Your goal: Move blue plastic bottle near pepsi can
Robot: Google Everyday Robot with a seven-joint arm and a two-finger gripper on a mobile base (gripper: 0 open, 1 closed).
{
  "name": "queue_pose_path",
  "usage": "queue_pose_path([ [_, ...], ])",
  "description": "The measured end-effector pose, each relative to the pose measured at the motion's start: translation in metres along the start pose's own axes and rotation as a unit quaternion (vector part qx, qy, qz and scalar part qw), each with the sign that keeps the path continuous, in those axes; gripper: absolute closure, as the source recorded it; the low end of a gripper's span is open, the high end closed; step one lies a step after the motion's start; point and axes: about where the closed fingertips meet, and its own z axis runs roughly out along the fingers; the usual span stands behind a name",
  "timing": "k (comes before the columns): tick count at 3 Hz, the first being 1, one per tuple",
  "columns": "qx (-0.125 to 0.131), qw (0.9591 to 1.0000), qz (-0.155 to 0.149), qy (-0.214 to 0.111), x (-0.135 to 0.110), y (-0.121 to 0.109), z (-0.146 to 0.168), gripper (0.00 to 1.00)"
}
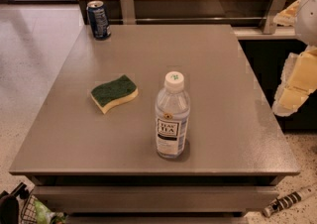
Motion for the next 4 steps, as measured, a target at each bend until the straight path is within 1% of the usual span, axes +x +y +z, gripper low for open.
queue_pose_path([
  [1, 0.000, 1.0000, 0.000, 0.000, 0.000, 0.000, 0.000, 0.00],
  [2, -0.001, 0.9998, 0.004, -0.020, 0.001, 0.002, 0.001, 0.00],
  [3, -0.010, 0.9961, 0.013, -0.086, 0.008, 0.006, 0.018, 0.00],
  [4, -0.024, 0.9805, 0.007, -0.195, -0.001, 0.021, 0.032, 0.00],
])
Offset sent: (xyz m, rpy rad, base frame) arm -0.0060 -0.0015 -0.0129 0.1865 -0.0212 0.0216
